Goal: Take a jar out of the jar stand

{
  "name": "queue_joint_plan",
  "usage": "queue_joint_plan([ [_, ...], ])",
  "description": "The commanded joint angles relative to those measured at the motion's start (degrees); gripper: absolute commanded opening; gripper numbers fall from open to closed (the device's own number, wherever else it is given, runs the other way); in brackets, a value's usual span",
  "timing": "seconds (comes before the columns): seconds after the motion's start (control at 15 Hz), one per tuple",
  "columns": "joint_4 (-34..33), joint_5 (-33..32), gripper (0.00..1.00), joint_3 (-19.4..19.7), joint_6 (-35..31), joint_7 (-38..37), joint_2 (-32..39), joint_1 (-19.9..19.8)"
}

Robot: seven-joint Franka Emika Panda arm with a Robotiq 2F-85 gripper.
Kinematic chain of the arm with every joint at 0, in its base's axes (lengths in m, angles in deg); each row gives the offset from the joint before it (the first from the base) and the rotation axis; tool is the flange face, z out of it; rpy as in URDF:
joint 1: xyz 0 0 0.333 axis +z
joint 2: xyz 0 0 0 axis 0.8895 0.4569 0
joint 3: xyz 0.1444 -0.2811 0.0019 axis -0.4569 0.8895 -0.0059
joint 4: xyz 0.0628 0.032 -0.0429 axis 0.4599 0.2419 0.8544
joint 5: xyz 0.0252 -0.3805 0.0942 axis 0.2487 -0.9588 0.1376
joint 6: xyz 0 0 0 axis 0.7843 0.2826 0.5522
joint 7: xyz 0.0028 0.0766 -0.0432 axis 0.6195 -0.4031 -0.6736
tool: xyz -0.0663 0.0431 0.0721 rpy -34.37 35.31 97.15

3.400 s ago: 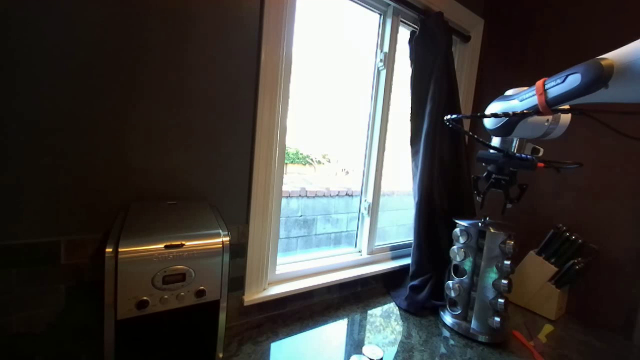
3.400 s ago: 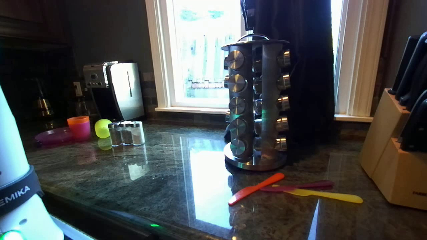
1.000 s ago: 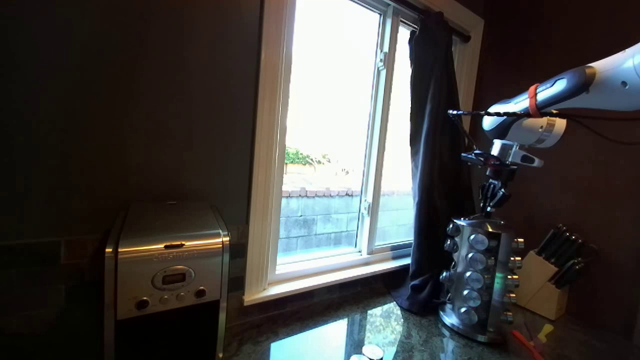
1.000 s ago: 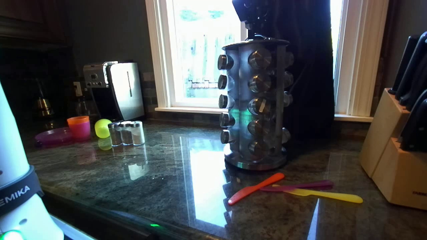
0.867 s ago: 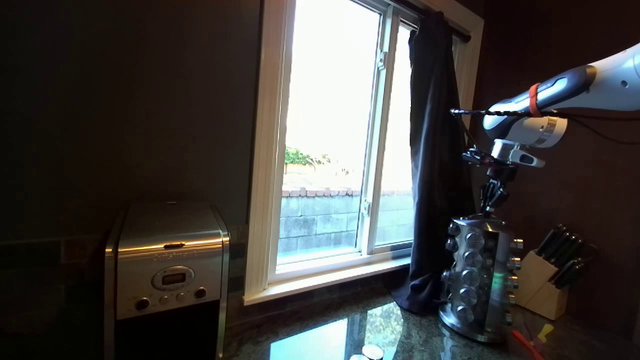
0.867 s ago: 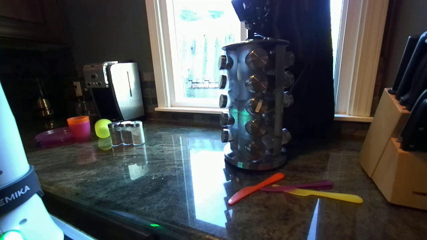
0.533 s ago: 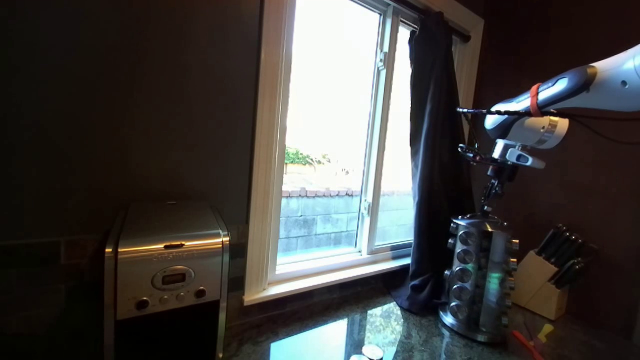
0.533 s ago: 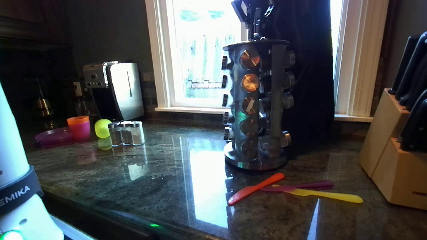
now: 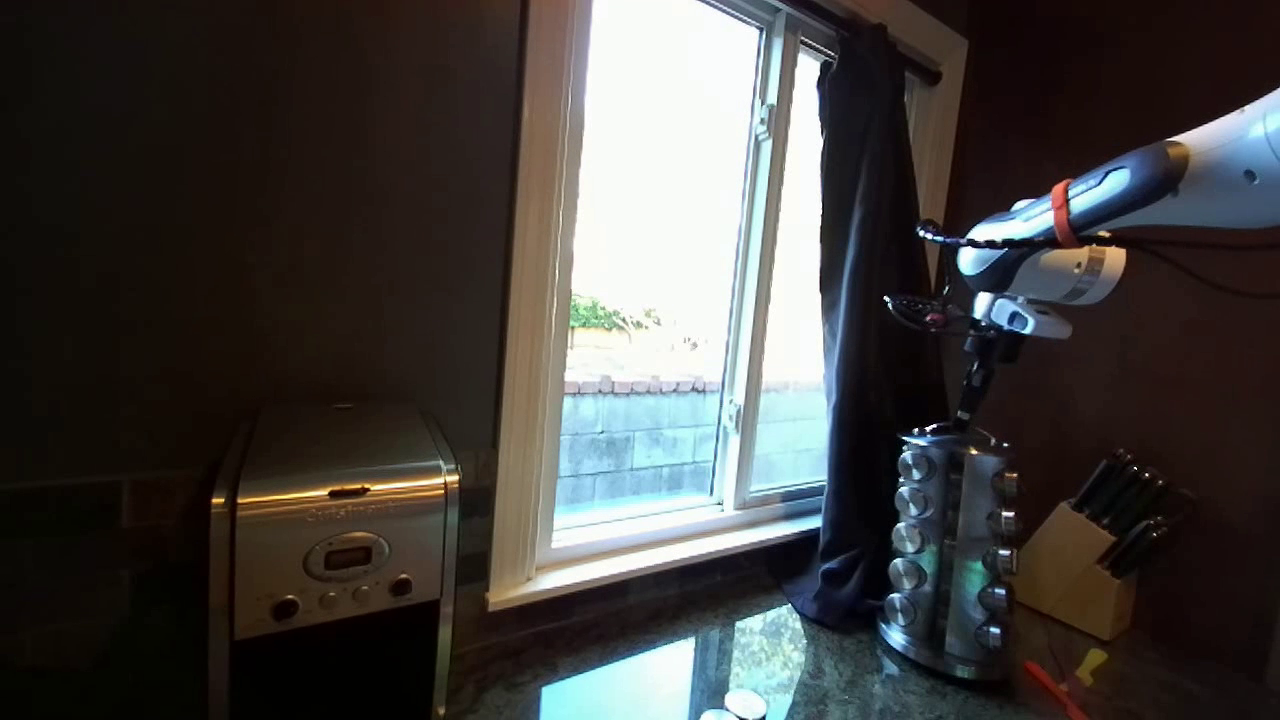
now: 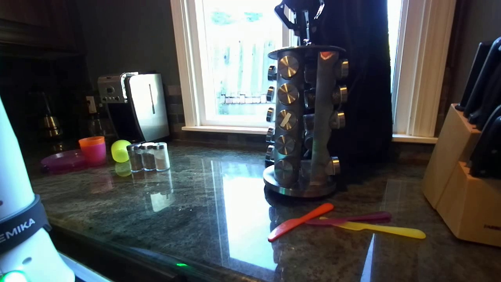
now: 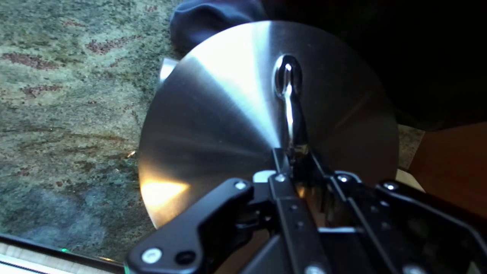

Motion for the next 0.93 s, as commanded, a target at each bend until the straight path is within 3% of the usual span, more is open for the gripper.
queue_joint_plan([
  [0.0, 3.32, -5.94, 0.04, -1.37, -5.13, -7.60, -2.11, -0.02],
  [0.53, 7.24, -11.33, 0.04, -3.12, -3.86, -10.78, -5.33, 0.71],
  [0.6, 7.49, -11.48, 0.10, -3.10, -3.68, -10.54, -5.70, 0.67],
  [0.67, 7.71, -11.37, 0.40, -3.08, -3.35, -10.29, -5.93, 0.69],
  [0.87, 8.49, -10.77, 0.59, -3.04, -2.20, -8.94, -6.78, 1.00],
])
